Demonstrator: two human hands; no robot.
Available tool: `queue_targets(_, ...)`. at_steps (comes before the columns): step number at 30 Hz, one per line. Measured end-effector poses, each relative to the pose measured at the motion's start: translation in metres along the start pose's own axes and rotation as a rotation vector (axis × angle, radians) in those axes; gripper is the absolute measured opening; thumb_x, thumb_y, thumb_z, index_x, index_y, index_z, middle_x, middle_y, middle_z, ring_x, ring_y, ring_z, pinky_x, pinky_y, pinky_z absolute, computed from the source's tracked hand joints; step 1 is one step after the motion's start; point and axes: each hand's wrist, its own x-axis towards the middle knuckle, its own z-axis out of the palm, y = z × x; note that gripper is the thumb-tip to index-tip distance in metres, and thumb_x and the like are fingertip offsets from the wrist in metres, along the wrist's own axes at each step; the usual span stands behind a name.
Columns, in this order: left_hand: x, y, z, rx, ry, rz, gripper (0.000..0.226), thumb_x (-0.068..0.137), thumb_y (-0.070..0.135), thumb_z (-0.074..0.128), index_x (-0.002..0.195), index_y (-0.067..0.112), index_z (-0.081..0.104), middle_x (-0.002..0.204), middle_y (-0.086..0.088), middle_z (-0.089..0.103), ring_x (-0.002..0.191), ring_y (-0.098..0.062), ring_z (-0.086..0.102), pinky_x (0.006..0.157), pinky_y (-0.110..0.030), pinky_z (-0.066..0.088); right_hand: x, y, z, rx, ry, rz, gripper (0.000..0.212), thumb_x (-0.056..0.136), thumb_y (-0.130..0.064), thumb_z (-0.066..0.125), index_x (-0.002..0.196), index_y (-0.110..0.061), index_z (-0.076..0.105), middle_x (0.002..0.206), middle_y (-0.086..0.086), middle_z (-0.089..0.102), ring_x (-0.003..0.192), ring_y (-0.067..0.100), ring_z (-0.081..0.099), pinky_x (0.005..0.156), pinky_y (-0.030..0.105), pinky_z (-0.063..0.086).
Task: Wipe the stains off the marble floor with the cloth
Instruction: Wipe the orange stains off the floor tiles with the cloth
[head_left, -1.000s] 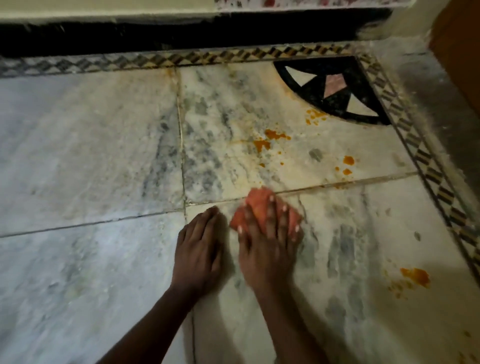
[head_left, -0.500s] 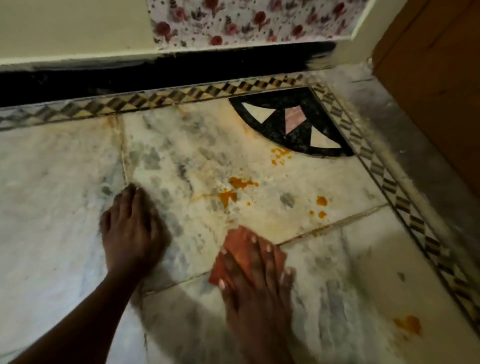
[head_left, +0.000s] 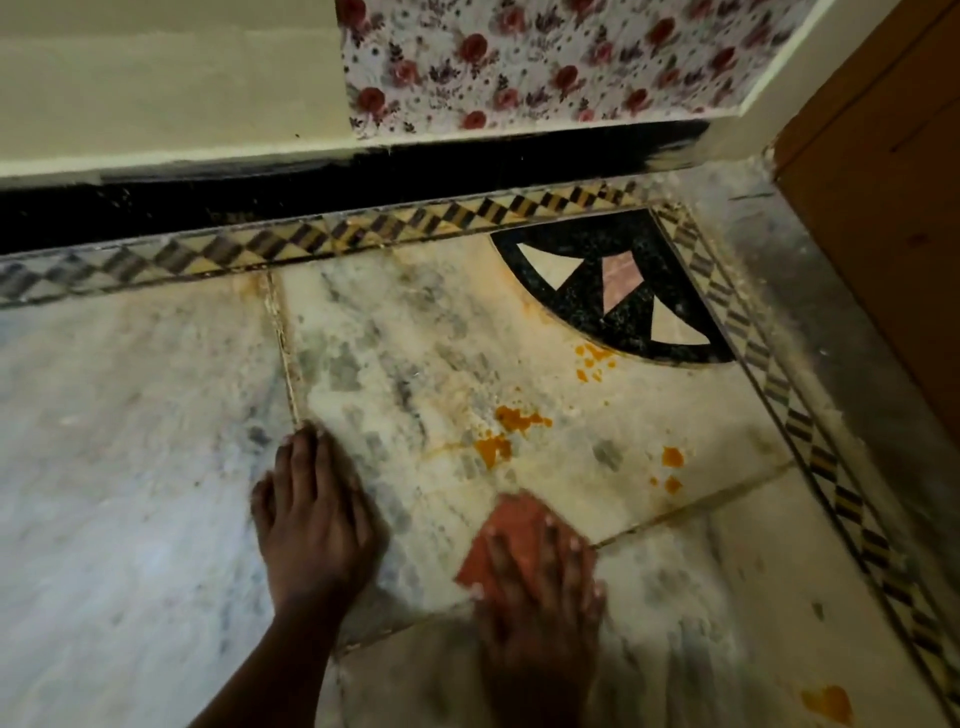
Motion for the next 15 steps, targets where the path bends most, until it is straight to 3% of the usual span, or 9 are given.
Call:
queue_targets(2,0.002,-0.001,0.002,0.002,-0.010,0.001,0.078,0.090,0.036,0.049,0.160,0.005,0.034,0.168,-0.016,0.034,0.155,-0.035,0.032,0.123,-0.054,0.023,0.041,0.014,0.010,-0.023,-0.020,0.172,0.060,0.096,-0.062,0.044,0.155,-0.051,0.043,0.173,0.007,0.032,0.159,0.037,0.028,0.121,0.065,0.029)
queue_targets(5,0.001,-0.001,0.005,-0.001,-0.002,0.008,0.076,0.091,0.036,0.047,0.160,0.005,0.035,0.168,-0.016,0.033,0.155,-0.035,0.030,0.123,-0.055,0.024,0.130,-0.001,0.027,0.011,-0.114,0.375,0.068,0.096,-0.072,0.021,0.161,-0.054,0.025,0.178,0.009,0.008,0.162,0.041,0.005,0.128,0.065,0.008)
queue_targets(7,0.000,0.000,0.004,0.011,-0.010,0.006,0.075,0.093,0.036,0.044,0.160,0.005,0.035,0.169,-0.016,0.032,0.156,-0.035,0.030,0.122,-0.055,0.025,0.153,-0.029,0.030,0.022,-0.167,0.295,0.068,0.097,-0.072,0.020,0.162,-0.052,0.024,0.179,0.009,0.002,0.163,0.040,-0.001,0.128,0.064,0.002)
queue_targets(11,0.000,-0.001,0.001,0.006,-0.030,0.004,0.074,0.095,0.038,0.039,0.161,0.006,0.034,0.171,-0.014,0.029,0.157,-0.033,0.029,0.123,-0.055,0.025,0.089,-0.023,0.010,0.006,-0.191,-0.076,0.056,0.102,-0.067,0.028,0.158,-0.062,0.025,0.178,-0.002,0.009,0.164,0.031,0.011,0.126,0.062,0.018)
queue_targets(13,0.000,-0.002,0.002,0.004,-0.040,-0.011,0.073,0.095,0.038,0.041,0.161,0.007,0.034,0.172,-0.013,0.028,0.158,-0.032,0.028,0.124,-0.054,0.024,0.083,0.010,0.004,0.000,-0.215,0.000,0.057,0.101,-0.066,0.027,0.157,-0.063,0.024,0.178,-0.004,0.007,0.163,0.033,0.014,0.123,0.066,0.022)
queue_targets(15,0.000,-0.002,0.004,0.005,-0.039,-0.013,0.073,0.096,0.038,0.041,0.162,0.009,0.032,0.172,-0.011,0.027,0.159,-0.031,0.026,0.125,-0.053,0.022,0.119,0.025,0.009,0.002,-0.170,0.197,0.060,0.101,-0.065,0.025,0.160,-0.056,0.028,0.178,0.003,0.010,0.162,0.038,0.012,0.124,0.067,0.016)
